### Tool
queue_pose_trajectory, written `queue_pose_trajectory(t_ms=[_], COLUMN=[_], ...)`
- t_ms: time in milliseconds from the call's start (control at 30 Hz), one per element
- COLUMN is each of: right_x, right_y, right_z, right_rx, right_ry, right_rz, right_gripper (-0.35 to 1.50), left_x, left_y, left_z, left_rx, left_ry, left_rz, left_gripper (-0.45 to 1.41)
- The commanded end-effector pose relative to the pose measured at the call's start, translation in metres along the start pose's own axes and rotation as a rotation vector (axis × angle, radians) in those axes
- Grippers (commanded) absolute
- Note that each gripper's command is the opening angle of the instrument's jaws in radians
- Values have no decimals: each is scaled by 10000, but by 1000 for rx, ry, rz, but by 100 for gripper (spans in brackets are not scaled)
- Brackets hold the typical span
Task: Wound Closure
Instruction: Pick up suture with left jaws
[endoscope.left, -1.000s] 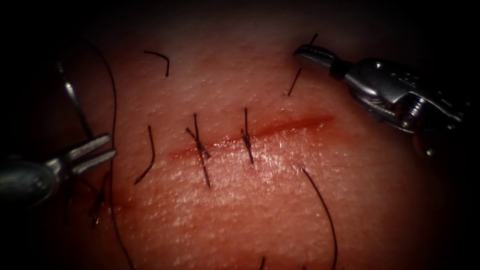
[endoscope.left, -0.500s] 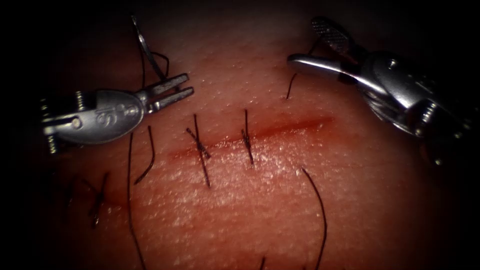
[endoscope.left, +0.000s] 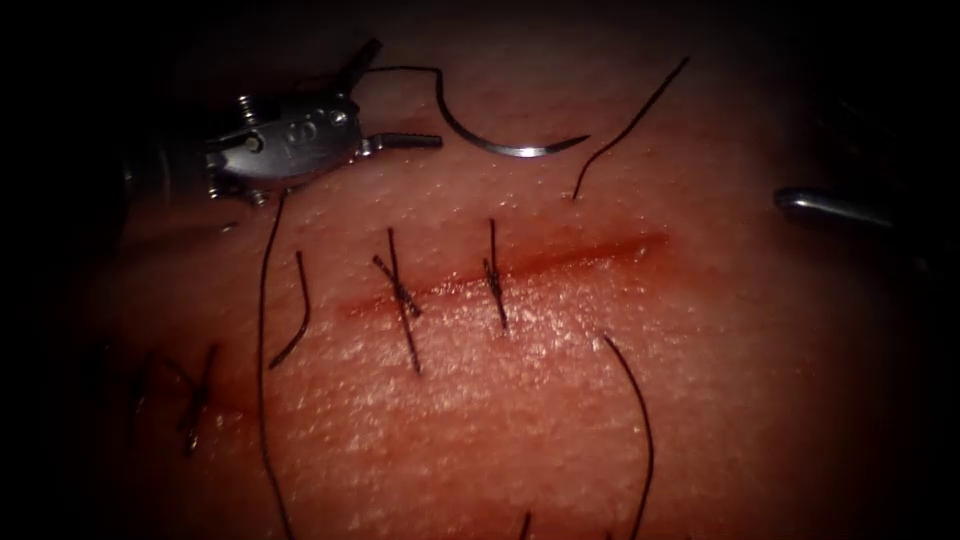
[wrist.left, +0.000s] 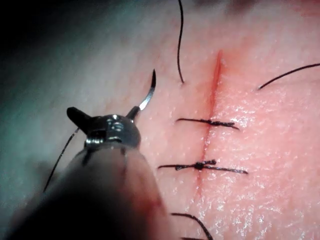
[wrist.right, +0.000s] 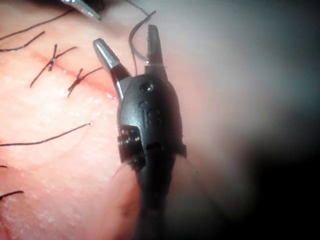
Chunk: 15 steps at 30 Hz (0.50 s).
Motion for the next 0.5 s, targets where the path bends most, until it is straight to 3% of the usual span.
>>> queue_pose_trajectory(t_ms=[33, 100, 300, 333, 367, 500], right_x=[-3, -3, -1, 0, -1, -1], right_y=[4, 2, -5, -5, -6, -4], right_z=[7, 6, 3, 1, -3, -6], right_rx=[-6, -3, 9, 9, 14, 46], right_ry=[-3, -20, -68, -69, -71, -109], right_rz=[-56, -98, -190, -208, -222, -254], right_gripper=[148, 148, 148, 148, 148, 148], left_x=[2, 4, 7, 7, 4, -2], left_y=[0, 3, 20, 25, 41, 68], left_z=[5, -1, -33, -39, -53, -72], left_rx=[-10, -52, -185, -211, -260, -365], left_ry=[16, 52, 185, 214, 274, 381], left_rz=[-8, -27, -36, -37, 7, 66], left_gripper=[111, 118, 111, 101, 78, 39])
